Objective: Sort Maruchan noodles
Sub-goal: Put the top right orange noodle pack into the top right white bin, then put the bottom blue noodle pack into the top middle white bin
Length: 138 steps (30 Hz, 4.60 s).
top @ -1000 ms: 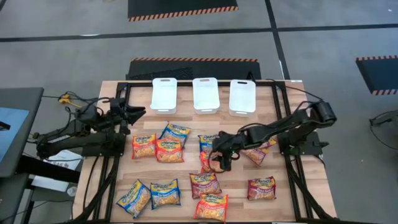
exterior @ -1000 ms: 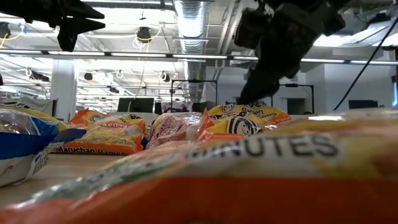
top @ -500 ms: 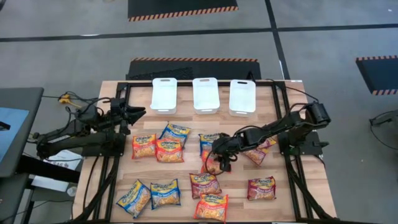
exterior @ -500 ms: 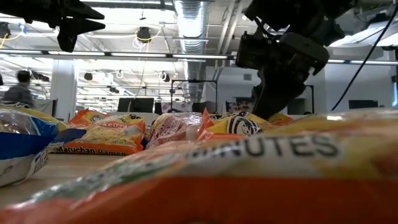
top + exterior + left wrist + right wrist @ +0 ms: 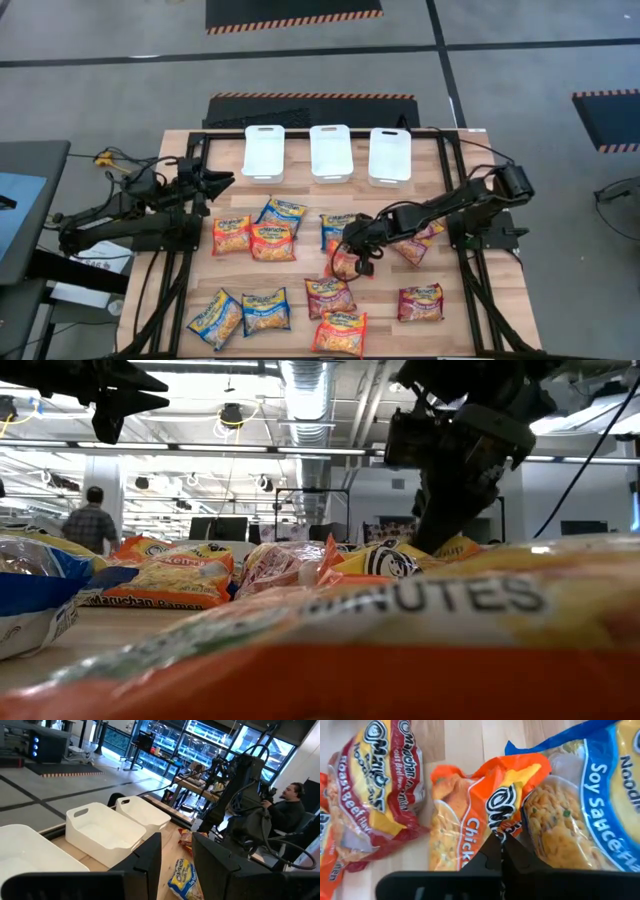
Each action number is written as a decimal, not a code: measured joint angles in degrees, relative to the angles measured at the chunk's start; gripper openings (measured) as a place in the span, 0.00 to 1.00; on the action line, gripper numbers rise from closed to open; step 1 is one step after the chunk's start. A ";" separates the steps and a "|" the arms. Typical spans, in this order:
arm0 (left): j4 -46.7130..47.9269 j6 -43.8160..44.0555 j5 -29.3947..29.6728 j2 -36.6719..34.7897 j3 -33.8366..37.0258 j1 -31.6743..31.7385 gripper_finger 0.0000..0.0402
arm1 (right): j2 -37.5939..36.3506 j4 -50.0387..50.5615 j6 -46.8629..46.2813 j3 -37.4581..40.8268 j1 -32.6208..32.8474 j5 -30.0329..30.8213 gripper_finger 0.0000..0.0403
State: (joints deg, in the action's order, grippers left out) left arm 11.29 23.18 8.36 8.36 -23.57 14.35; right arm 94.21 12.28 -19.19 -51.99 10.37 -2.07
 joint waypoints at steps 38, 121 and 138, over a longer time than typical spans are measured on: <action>1.37 -2.56 1.55 -0.02 0.00 0.00 0.24 | -18.33 32.31 39.24 -19.95 -34.28 23.69 0.01; 3.48 -1.99 13.49 0.00 0.00 0.00 0.24 | 2.82 20.30 69.21 -19.93 -54.76 15.34 0.11; 3.41 -1.99 13.46 0.00 0.00 -0.02 0.24 | 3.43 20.27 69.21 -19.91 -53.09 24.54 0.29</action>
State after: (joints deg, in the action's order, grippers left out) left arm 14.70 21.19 21.82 8.36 -23.57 14.33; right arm 97.63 32.55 50.02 -71.90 -42.72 22.48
